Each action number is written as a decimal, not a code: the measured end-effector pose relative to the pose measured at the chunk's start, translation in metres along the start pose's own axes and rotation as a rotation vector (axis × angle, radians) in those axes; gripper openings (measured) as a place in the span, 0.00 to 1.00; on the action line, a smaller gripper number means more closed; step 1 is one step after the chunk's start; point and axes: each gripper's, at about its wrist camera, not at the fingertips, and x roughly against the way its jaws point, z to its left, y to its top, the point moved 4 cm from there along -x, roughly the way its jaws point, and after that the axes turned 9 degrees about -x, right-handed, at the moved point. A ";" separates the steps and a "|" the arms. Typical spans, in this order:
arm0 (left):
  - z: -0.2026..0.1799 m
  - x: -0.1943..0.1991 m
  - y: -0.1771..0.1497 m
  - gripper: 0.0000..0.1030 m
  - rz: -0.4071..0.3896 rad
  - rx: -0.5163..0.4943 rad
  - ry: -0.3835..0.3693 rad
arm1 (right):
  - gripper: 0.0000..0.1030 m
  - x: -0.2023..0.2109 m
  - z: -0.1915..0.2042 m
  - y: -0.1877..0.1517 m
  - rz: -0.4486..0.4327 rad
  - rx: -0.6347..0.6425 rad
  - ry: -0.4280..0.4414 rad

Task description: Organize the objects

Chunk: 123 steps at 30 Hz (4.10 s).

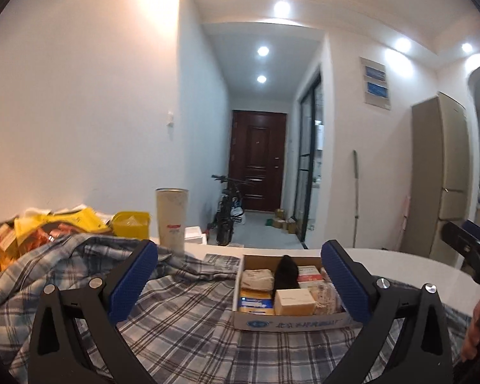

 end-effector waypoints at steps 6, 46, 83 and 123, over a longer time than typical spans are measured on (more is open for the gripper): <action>-0.021 0.017 0.002 1.00 -0.078 -0.109 -0.017 | 1.00 0.002 -0.004 0.002 -0.018 0.008 -0.003; -0.022 -0.053 -0.035 1.00 0.228 -0.062 -0.085 | 1.00 -0.038 -0.008 -0.038 0.164 0.025 -0.204; -0.018 -0.053 -0.035 1.00 0.243 -0.057 -0.086 | 1.00 -0.030 -0.008 -0.030 0.145 0.020 -0.197; -0.011 -0.060 -0.040 1.00 0.309 -0.012 -0.098 | 1.00 -0.040 -0.006 -0.037 0.193 0.029 -0.185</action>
